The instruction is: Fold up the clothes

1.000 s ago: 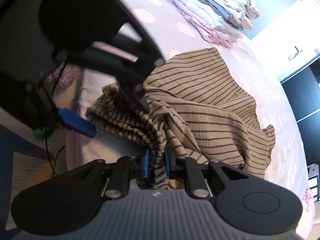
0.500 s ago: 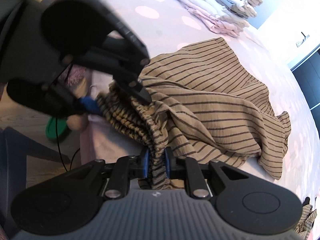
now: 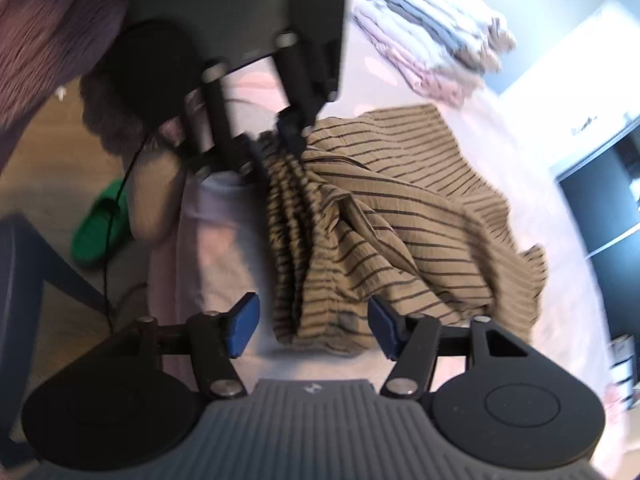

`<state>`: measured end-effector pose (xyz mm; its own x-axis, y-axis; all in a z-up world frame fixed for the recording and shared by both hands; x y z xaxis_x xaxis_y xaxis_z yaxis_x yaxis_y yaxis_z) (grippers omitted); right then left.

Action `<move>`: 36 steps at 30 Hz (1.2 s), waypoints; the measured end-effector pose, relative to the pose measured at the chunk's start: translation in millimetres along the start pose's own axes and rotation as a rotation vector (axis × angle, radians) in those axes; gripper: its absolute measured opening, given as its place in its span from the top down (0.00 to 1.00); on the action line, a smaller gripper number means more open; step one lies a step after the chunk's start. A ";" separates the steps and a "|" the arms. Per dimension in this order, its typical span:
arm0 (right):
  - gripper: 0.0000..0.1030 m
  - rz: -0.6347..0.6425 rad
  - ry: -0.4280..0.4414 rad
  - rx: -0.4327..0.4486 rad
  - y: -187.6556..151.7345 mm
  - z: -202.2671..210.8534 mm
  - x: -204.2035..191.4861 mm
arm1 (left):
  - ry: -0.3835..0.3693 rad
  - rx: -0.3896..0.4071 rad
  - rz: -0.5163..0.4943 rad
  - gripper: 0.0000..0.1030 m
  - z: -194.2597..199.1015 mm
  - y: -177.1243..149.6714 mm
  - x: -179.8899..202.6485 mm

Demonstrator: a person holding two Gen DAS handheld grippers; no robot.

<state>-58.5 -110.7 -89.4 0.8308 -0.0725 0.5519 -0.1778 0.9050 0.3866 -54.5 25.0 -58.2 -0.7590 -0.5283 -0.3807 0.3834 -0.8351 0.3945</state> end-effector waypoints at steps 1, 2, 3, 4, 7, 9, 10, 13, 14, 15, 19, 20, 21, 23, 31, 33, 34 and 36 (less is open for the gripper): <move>0.37 0.024 -0.019 -0.003 -1.0 0.2 -5.2 | -0.014 0.000 0.024 0.84 0.3 0.1 -3.5; 0.37 0.048 -0.041 -0.012 -2.0 -1.1 -10.2 | -0.029 0.000 0.046 0.85 0.5 0.2 -6.6; 0.37 0.075 -0.063 -0.022 -3.0 -2.5 -15.2 | -0.043 0.002 0.066 0.85 -0.1 0.2 -8.6; 0.37 0.103 -0.085 -0.027 -3.6 -3.9 -19.3 | -0.056 0.004 0.085 0.85 -0.7 0.0 -10.4; 0.37 0.159 -0.135 -0.029 -3.1 -3.8 -30.3 | -0.078 0.006 0.126 0.85 -8.3 -1.4 -6.3; 0.37 0.197 -0.162 -0.020 0.1 -5.8 -34.8 | -0.091 0.005 0.153 0.85 -8.1 -3.9 -11.1; 0.37 0.223 -0.178 -0.016 0.7 -4.0 -38.9 | -0.095 0.005 0.162 0.85 -7.0 -4.7 -12.4; 0.37 0.287 -0.201 -0.018 5.2 -11.3 -49.0 | -0.114 0.008 0.201 0.85 -3.8 -3.8 -18.0; 0.37 0.308 -0.213 -0.025 5.9 -14.7 -51.9 | -0.118 0.010 0.206 0.85 -3.3 -3.8 -18.9; 0.38 0.332 -0.226 -0.031 6.1 -18.3 -54.4 | -0.121 0.012 0.211 0.85 -2.8 -3.8 -19.7; 0.67 0.376 -0.281 -0.065 4.0 -28.6 -52.6 | -0.129 0.020 0.216 0.86 -0.4 -4.0 -20.7; 0.69 0.368 -0.291 -0.077 3.5 -29.6 -48.9 | -0.131 0.023 0.212 0.86 0.0 -3.9 -20.6; 0.74 0.347 -0.307 -0.078 3.8 -28.2 -43.4 | -0.132 0.029 0.207 0.86 0.9 -3.5 -20.1; 0.79 0.286 -0.337 -0.067 7.0 -19.6 -29.4 | -0.122 0.045 0.192 0.86 3.7 -1.8 -19.1; 0.82 0.095 -0.408 -0.007 24.3 54.3 41.5 | -0.082 0.181 0.147 0.86 68.2 35.0 -48.4; 0.82 0.055 -0.419 0.005 30.0 80.1 69.6 | -0.068 0.223 0.131 0.86 93.4 52.6 -62.3; 0.82 0.043 -0.425 0.012 32.9 95.0 84.0 | -0.061 0.245 0.124 0.86 107.5 62.3 -69.9; 0.82 0.018 -0.429 0.022 39.4 125.6 113.0 | -0.046 0.296 0.107 0.86 137.4 82.1 -85.7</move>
Point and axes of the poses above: each gripper's, at about its wrist camera, not at the fingertips, and z roughly against the way its jaws point, x to its right, y to its top, the point moved 4 cm from there along -z, roughly the way its jaws point, and after that the axes turned 4 degrees about z, right-handed, at the moved point
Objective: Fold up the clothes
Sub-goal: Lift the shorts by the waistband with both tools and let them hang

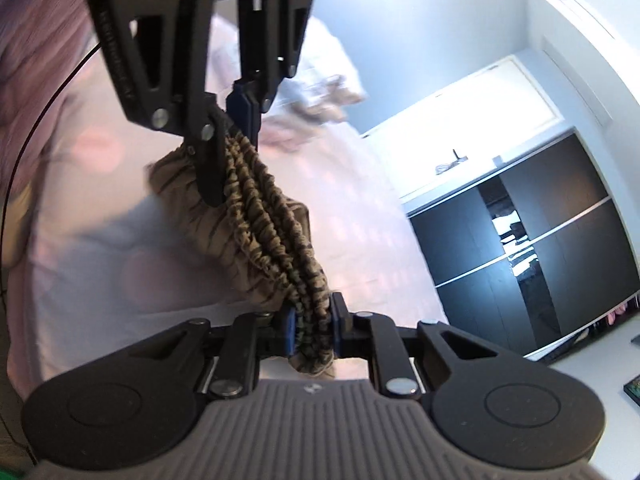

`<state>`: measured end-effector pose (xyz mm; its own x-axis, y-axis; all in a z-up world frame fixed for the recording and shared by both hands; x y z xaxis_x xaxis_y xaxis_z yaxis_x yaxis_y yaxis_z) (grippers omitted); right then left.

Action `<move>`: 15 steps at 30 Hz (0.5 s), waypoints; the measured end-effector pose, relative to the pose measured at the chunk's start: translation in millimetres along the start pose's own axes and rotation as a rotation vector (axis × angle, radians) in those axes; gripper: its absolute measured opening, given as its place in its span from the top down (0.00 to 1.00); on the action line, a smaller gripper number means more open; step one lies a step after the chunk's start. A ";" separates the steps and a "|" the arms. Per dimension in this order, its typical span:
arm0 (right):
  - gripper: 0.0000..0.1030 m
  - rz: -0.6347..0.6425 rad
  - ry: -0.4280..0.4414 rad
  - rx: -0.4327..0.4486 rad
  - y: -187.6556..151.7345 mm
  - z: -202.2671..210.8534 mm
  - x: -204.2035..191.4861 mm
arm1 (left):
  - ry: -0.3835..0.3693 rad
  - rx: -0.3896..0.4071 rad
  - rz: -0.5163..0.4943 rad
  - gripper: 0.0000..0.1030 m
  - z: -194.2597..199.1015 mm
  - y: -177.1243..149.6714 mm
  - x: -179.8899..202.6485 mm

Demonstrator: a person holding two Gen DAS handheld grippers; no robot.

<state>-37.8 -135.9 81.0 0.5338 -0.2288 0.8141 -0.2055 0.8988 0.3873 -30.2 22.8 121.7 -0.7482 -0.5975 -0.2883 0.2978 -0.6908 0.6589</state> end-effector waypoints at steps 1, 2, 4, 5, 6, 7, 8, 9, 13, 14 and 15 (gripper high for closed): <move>0.82 -0.017 0.002 0.001 3.3 8.3 19.7 | 0.005 0.028 -0.007 0.86 12.1 14.5 -6.1; 0.82 -0.032 0.003 0.003 8.0 15.2 39.2 | 0.006 0.057 -0.010 0.86 24.8 28.5 -11.7; 0.82 -0.046 -0.006 0.013 22.0 28.1 75.9 | 0.016 0.118 -0.016 0.86 50.4 54.9 -22.3; 0.82 -0.052 -0.012 0.019 27.4 37.1 93.3 | 0.021 0.148 -0.021 0.86 62.7 66.4 -25.8; 0.82 -0.057 -0.018 0.025 31.1 48.3 108.8 | 0.026 0.178 -0.026 0.86 74.9 77.6 -29.1; 0.82 -0.061 -0.021 0.031 36.1 58.1 122.4 | 0.031 0.204 -0.033 0.86 86.5 87.3 -31.3; 0.82 -0.066 -0.025 0.037 41.1 68.0 135.9 | 0.036 0.228 -0.038 0.86 97.0 95.3 -33.7; 0.82 -0.071 -0.027 0.044 46.2 76.5 148.7 | 0.042 0.252 -0.043 0.86 107.8 102.9 -36.1; 0.82 -0.102 0.000 0.087 64.2 101.8 178.9 | 0.058 0.302 -0.060 0.86 137.2 117.5 -44.8; 0.82 -0.113 0.016 0.102 69.0 106.7 181.8 | 0.061 0.305 -0.063 0.86 142.8 117.9 -47.5; 0.82 -0.124 0.033 0.118 73.6 110.0 184.1 | 0.065 0.307 -0.067 0.86 148.6 117.7 -49.6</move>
Point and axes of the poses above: each gripper's, at about its wrist camera, not at the fingertips, and z roughly against the way its jaws point, x to its right, y to its top, the point moved 4 cm from there along -z, roughly the way its jaws point, and after that the axes turned 4 degrees about z, right-handed, at the moved point
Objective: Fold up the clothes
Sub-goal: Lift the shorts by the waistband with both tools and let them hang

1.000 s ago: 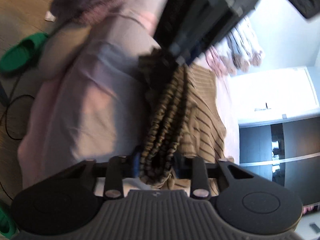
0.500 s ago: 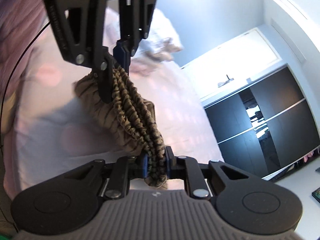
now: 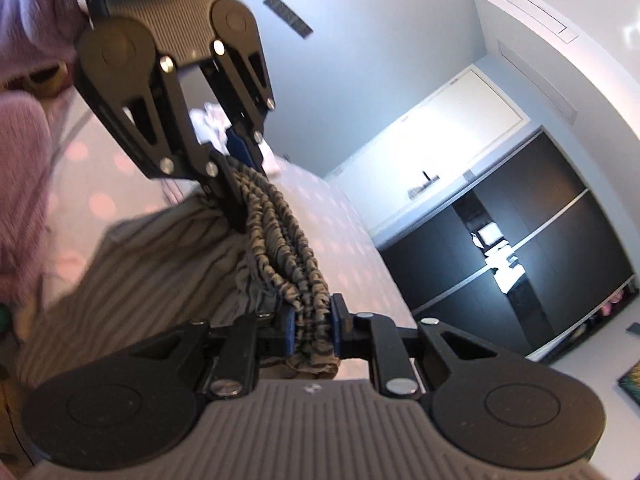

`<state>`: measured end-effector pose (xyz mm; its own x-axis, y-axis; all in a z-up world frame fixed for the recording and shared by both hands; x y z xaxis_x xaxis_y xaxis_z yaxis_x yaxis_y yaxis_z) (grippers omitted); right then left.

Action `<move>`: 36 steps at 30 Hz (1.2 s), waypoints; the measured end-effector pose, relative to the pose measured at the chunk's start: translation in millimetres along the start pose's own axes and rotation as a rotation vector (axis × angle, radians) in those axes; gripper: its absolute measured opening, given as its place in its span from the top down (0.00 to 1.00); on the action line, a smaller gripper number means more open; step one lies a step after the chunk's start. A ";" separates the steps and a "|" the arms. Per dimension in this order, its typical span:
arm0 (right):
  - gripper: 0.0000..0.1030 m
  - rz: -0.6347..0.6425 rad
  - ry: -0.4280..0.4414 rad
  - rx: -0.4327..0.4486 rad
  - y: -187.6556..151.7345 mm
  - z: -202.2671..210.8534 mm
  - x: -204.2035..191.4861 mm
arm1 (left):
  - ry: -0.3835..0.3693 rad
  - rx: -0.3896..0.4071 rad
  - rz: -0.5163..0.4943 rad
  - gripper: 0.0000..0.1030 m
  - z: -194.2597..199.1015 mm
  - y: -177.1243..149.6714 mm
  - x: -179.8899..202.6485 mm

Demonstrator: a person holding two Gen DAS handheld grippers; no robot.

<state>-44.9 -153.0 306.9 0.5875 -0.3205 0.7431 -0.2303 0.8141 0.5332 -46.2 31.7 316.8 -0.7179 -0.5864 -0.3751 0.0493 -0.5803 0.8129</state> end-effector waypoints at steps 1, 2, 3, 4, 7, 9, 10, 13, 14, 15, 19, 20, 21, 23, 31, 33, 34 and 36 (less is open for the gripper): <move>0.82 -0.011 0.021 0.015 5.1 -3.2 0.0 | 0.004 -0.003 -0.007 0.86 7.1 -0.5 -0.7; 0.82 -0.018 0.044 0.031 12.3 -12.6 -0.1 | 0.009 -0.010 -0.011 0.86 11.9 -1.5 -2.9; 0.82 -0.026 0.066 0.046 18.3 -19.8 -0.9 | 0.015 -0.019 -0.015 0.86 15.8 -2.5 -4.5; 0.82 -0.032 0.085 0.060 20.9 -22.1 -3.3 | 0.022 -0.029 -0.024 0.86 17.4 -3.8 -6.3; 0.82 -0.044 0.146 0.087 25.1 -31.7 -5.2 | 0.015 -0.063 -0.042 0.86 21.0 -6.8 -3.8; 0.82 -0.032 0.183 0.076 21.6 -36.2 -2.5 | -0.011 -0.083 -0.058 0.86 20.3 -11.9 0.8; 0.82 -0.022 0.198 0.063 17.9 -38.1 -0.4 | -0.025 -0.088 -0.071 0.86 22.0 -13.9 2.9; 0.82 0.022 0.234 0.005 4.4 -22.3 0.3 | -0.075 -0.079 -0.126 0.86 10.3 -14.5 19.0; 0.82 0.036 0.244 -0.010 2.1 -17.2 2.8 | -0.098 -0.070 -0.151 0.86 7.8 -13.3 24.9; 0.82 0.044 0.257 -0.019 1.5 -14.6 8.0 | -0.120 -0.060 -0.176 0.86 5.5 -11.9 30.5; 0.82 0.050 0.297 -0.026 -3.4 -10.7 30.0 | -0.157 -0.045 -0.244 0.86 1.0 1.3 35.9; 0.82 0.054 0.292 -0.026 -3.3 -7.8 32.4 | -0.144 -0.049 -0.255 0.86 -0.7 3.6 34.8; 0.82 0.060 0.283 -0.026 -2.4 -10.6 36.6 | -0.130 -0.055 -0.265 0.86 -3.5 6.9 32.4; 0.82 0.069 0.258 -0.034 -0.8 -13.3 41.9 | -0.101 -0.070 -0.284 0.86 -10.4 12.6 27.3; 0.82 0.109 0.176 -0.082 -13.4 -75.0 58.9 | 0.065 -0.144 -0.332 0.86 -88.4 12.8 -3.2; 0.82 0.129 0.151 -0.092 -19.1 -103.0 67.8 | 0.114 -0.162 -0.347 0.86 -111.0 11.7 -13.0; 0.82 0.133 0.132 -0.095 -21.3 -116.0 73.2 | 0.138 -0.168 -0.361 0.86 -120.5 10.5 -19.2; 0.82 0.141 0.092 -0.099 -25.4 -141.3 84.0 | 0.189 -0.169 -0.388 0.86 -136.4 9.0 -33.1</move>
<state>119.8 -132.2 298.6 0.6241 -0.1582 0.7652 -0.2406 0.8928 0.3808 72.7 -31.2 275.8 -0.5672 -0.3912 -0.7248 -0.0744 -0.8521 0.5181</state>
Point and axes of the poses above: each gripper's, at about its wrist camera, not at the fingertips, and z roughly against the way its jaws point, x to its right, y to its top, the point moved 4 cm from there along -z, roughly the way its jaws point, and after that the axes turned 4 degrees about z, right-handed, at the moved point
